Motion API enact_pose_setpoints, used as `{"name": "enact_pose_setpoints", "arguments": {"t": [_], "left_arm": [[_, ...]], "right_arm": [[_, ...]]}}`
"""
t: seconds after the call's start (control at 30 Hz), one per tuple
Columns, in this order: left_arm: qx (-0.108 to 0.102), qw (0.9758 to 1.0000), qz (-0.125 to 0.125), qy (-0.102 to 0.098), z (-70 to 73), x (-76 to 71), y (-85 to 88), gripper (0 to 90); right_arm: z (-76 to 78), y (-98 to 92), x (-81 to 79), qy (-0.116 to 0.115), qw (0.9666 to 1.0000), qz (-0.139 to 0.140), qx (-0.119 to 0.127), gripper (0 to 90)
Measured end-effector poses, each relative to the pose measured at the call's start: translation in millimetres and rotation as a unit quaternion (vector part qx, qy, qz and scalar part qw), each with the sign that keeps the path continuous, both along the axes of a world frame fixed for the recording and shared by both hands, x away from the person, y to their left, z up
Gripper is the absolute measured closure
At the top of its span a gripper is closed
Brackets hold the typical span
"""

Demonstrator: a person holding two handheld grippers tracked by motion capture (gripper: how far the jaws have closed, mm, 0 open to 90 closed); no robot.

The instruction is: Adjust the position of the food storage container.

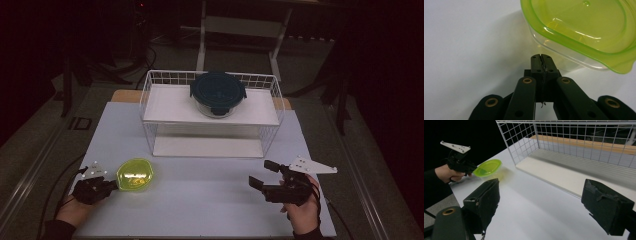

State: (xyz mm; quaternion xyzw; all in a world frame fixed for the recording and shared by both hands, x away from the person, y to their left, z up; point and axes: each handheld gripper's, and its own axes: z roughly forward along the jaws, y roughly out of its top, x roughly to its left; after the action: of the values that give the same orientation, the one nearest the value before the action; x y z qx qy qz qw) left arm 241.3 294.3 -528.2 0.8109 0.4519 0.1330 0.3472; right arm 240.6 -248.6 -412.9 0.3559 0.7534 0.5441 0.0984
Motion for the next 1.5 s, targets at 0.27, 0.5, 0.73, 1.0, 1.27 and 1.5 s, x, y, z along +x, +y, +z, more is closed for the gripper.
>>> {"name": "enact_pose_setpoints", "arguments": {"t": [0.27, 0.5, 0.73, 1.0, 1.27, 1.5], "left_arm": [[-0.003, 1.0, -0.006, 0.002, 3.0, -5.8, 2.8, 88.7], [-0.003, 0.9999, -0.013, 0.005, 1.9, 1.6, -5.0, 88.7], [0.003, 0.9998, -0.019, 0.005, 2.1, 10.0, -15.2, 88.7], [0.003, 0.9999, -0.012, 0.002, 3.6, 18.6, -16.3, 88.7], [0.002, 0.9997, -0.023, 0.0, 4.4, 28.1, -32.3, 88.7], [0.001, 0.9992, -0.04, 0.004, 4.4, 40.3, -51.8, 88.6]], "right_arm": [[-0.2, -0.2, -0.5, -0.002, 1.0, 0.0, -0.002, 14.7], [-0.8, 0.6, -1.5, 0.0, 1.0, 0.0, -0.004, 14.8], [-2.0, 0.5, -0.9, 0.001, 1.0, 0.001, -0.004, 14.8], [-2.7, -0.8, -1.0, 0.002, 1.0, 0.0, -0.002, 14.8], [-4.2, -0.4, -0.4, 0.004, 1.0, 0.0, -0.001, 14.8], [-7.0, -0.8, 1.4, 0.01, 1.0, -0.001, 0.0, 14.9]]}}
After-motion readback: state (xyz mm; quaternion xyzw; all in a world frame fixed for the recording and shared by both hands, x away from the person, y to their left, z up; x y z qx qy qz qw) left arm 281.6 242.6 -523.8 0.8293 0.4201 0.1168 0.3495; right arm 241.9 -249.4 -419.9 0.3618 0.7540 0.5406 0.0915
